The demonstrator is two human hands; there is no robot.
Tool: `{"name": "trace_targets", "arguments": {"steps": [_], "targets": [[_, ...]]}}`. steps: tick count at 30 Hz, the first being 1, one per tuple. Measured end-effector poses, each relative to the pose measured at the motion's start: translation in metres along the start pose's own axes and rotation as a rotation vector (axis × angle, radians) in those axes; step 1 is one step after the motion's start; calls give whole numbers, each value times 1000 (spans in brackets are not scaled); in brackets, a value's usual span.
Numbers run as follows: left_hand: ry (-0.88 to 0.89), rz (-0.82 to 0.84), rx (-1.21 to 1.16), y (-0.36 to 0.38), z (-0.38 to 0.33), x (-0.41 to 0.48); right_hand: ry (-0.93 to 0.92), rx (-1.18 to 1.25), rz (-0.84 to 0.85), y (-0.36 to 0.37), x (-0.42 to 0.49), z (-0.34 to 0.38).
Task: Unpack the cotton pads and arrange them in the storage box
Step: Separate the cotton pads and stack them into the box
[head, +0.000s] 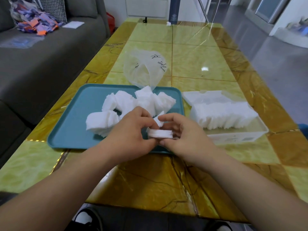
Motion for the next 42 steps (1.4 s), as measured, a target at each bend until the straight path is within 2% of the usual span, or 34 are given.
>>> {"name": "trace_targets", "arguments": {"steps": [5,9,11,15,17,21,23,28,32,42], "targets": [[141,64,58,6,-11,-2,-22,10,-43,0,1,1],[127,72,-41,1,-12,-1,-5,100,-43,-6,2,0],[62,10,-46,-9,-7,-1,7,103,-56,-10,1,1],[-94,-235,-160,-38,7,-7,27,16,-135,-15,-2,-1],[-108,-266,-223,-44,7,-9,47,14,-167,-15,-1,-3],[-85,-49,-500,-30,-5,-12,59,46,-208,-13,3,-2],[-114,63,-558,-20,-8,-14,52,61,-202,-11,5,0],[-157,139,-370,-8,8,-16,66,20,-107,-4,11,-4],[-123,157,-335,-6,9,-14,24,1,-78,1,11,0],[-107,-61,-235,-12,16,-8,-33,-58,75,7,6,5]]}}
Point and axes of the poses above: each hand's wrist, its own x-axis towards the middle knuckle, its own y-axis out of the palm, z = x × y, the point moved 8 cm from there along x, towards the middle knuckle, and after that the axes turned 8 degrees about y, right-handed, at the moved point
